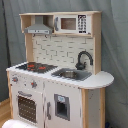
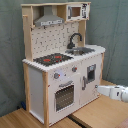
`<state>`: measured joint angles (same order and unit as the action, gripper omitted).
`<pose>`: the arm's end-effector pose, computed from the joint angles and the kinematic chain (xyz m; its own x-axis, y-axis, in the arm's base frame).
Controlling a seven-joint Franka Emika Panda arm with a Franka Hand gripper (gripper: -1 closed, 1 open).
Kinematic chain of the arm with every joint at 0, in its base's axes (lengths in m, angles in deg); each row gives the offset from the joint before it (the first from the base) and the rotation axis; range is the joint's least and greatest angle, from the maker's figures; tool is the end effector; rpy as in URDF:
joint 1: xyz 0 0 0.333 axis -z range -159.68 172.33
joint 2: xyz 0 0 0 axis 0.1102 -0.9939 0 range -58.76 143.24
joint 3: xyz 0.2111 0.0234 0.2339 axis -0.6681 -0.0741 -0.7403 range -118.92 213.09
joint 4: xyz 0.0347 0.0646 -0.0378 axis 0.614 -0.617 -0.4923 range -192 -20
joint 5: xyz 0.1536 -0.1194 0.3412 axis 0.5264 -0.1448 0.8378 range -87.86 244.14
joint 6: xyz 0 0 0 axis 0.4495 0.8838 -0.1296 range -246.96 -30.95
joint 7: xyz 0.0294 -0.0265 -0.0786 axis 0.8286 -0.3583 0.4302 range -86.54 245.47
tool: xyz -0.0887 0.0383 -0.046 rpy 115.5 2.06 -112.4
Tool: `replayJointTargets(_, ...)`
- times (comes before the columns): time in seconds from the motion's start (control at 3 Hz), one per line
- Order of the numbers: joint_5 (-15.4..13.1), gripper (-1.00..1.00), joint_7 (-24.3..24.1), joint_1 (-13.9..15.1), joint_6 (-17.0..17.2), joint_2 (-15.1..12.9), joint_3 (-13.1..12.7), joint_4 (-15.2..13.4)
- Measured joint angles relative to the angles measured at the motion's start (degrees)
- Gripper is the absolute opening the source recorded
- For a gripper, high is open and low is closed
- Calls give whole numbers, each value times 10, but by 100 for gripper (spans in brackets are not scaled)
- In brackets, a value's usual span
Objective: Play with the kitchen
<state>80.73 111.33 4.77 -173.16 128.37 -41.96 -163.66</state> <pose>0.0691 0.4351 0.3350 0.0266 0.8727 -0.4875 0.1258 0.4809 0.8677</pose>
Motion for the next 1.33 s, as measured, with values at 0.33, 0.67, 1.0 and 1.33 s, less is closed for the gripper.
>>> replayJointTargets(0.33, 0, 100, -71, 18, -1, 0, 0, 1)
replayJointTargets(0.67, 0, 100, -141, 32, -11, 0, 0, 6)
replayJointTargets(1.0, 0, 100, -199, 41, -19, 0, 0, 10)
replayJointTargets(1.33, 0, 100, -264, 48, -25, 0, -1, 16)
